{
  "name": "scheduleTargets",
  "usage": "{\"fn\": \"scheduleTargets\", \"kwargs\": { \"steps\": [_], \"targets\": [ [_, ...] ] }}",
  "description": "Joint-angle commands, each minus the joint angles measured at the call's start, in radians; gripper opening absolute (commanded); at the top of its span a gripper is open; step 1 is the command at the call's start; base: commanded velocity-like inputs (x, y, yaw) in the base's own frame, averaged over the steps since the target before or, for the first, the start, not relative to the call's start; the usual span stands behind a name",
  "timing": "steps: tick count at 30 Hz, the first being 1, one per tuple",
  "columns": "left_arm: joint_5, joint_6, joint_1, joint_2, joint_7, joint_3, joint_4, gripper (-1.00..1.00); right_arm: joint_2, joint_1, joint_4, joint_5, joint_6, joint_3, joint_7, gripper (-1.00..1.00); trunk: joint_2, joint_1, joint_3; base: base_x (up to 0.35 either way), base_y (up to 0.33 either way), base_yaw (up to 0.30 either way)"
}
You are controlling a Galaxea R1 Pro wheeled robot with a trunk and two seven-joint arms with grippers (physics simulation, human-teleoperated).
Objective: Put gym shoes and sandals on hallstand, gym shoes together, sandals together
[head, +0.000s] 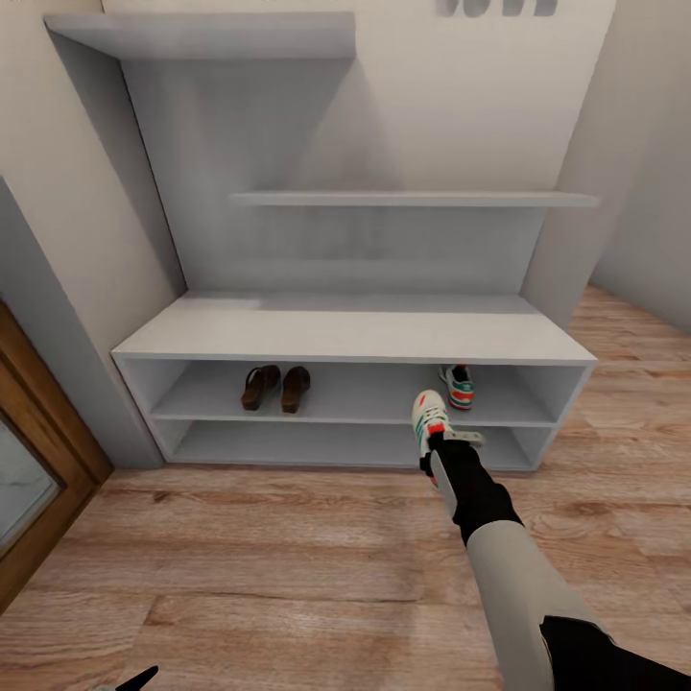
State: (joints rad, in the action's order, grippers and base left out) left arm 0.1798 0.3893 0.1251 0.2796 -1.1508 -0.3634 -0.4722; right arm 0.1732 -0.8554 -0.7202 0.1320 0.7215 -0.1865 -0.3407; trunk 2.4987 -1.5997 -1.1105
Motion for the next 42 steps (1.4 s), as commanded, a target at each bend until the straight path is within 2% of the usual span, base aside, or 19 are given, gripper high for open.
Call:
{"fn": "scheduleTargets", "kwargs": {
  "steps": [1,9,22,33,42],
  "targets": [
    [0.001,0.005,0.001,0.0,-0.004,-0.002,0.001,1.0,0.001,-0.001,-0.004,0.009,0.005,-0.006,0.005,-1.0,0.0,0.0,-0.001,0.0,0.0,0.0],
    [0.001,0.005,0.001,0.0,-0.004,-0.001,0.001,1.0,0.001,-0.001,-0.005,0.008,0.004,-0.007,0.007,-1.0,0.003,-0.003,-0.029,0.0,0.0,0.0],
    [0.001,0.005,0.001,0.0,-0.004,0.0,0.001,1.0,0.001,-0.001,-0.007,0.008,0.004,-0.007,0.008,-1.0,0.006,-0.009,-0.096,0.0,0.0,0.0],
    [0.002,0.007,0.001,0.0,-0.005,-0.008,0.001,1.0,0.001,-0.001,-0.008,0.008,0.004,-0.007,0.007,-1.0,0.006,-0.009,-0.102,0.027,0.0,0.0],
    [0.002,0.007,0.001,0.0,-0.006,-0.008,0.001,1.0,0.001,-0.001,-0.015,0.008,0.004,-0.008,0.007,-1.0,0.006,-0.009,-0.102,0.31,0.0,0.0]
  ]
}}
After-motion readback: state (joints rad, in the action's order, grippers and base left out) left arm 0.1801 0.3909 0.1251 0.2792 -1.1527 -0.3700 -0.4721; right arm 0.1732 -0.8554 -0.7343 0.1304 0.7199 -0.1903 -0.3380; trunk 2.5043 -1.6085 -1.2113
